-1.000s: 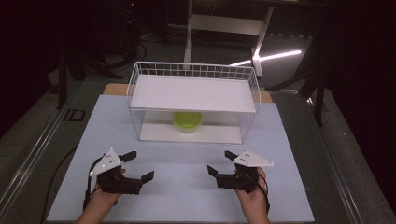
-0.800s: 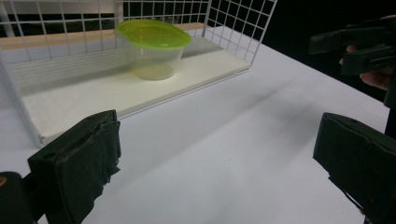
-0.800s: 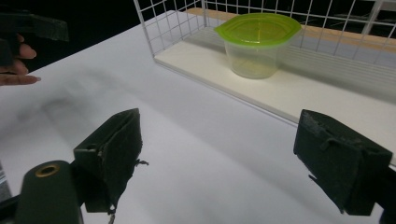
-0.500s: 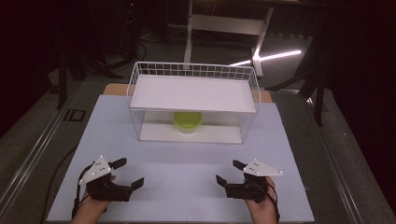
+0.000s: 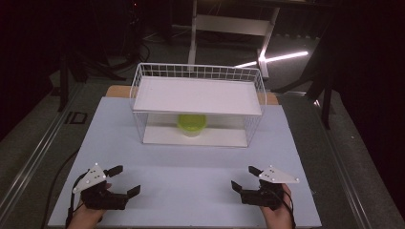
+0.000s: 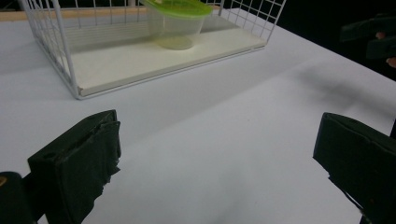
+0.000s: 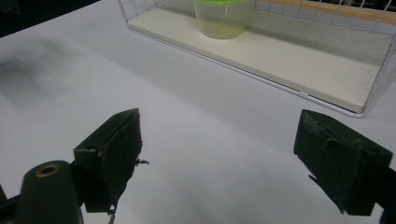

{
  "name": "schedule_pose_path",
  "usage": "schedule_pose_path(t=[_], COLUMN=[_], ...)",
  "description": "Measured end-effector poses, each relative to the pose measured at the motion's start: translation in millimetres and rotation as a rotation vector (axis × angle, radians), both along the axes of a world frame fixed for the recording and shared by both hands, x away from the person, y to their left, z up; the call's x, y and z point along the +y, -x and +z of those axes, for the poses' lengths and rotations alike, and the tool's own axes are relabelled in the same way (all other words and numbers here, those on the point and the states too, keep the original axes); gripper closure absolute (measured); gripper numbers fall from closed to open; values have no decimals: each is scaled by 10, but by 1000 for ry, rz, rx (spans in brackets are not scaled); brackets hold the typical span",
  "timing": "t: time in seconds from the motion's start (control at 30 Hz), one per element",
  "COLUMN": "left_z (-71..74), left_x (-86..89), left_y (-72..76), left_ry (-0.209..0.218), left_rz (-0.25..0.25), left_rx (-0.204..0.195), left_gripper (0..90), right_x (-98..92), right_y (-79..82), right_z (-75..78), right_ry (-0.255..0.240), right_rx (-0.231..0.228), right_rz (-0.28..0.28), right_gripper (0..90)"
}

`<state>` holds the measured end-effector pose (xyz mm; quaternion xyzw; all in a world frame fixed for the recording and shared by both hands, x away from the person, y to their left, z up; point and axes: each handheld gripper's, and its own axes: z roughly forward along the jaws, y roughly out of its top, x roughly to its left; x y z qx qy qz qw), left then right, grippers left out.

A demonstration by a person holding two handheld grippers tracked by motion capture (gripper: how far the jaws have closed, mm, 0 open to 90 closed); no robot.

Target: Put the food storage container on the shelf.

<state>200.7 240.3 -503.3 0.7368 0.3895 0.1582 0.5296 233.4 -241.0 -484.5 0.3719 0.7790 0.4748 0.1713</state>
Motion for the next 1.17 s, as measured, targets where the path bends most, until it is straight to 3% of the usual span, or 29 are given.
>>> schedule_pose_path(t=[0.1, 0.33, 0.47, 0.8, 0.9, 1.17], left_z=[-27, -49, -29, -61, -59, -66], left_x=[-11, 11, 22, -40, -49, -40], left_y=[-1, 4, 12, 4, 9, 2], left_ry=[-17, -7, 3, 12, -2, 4], left_rz=[-7, 10, 18, -15, -20, -3], left_rx=[2, -13, -21, -13, -22, -28], left_gripper=[17, 17, 18, 17, 17, 18], right_x=[-63, -119, -100, -36, -33, -5], right_y=[-5, -29, -31, -57, -68, -71], right_z=[0, -60, -89, -154, -167, -178], right_ry=[-3, 12, 15, 32, 26, 25], right_rx=[-2, 11, 12, 20, 27, 30], right_rz=[-3, -4, -2, 27, 30, 42], right_gripper=[152, 152, 152, 152, 152, 152])
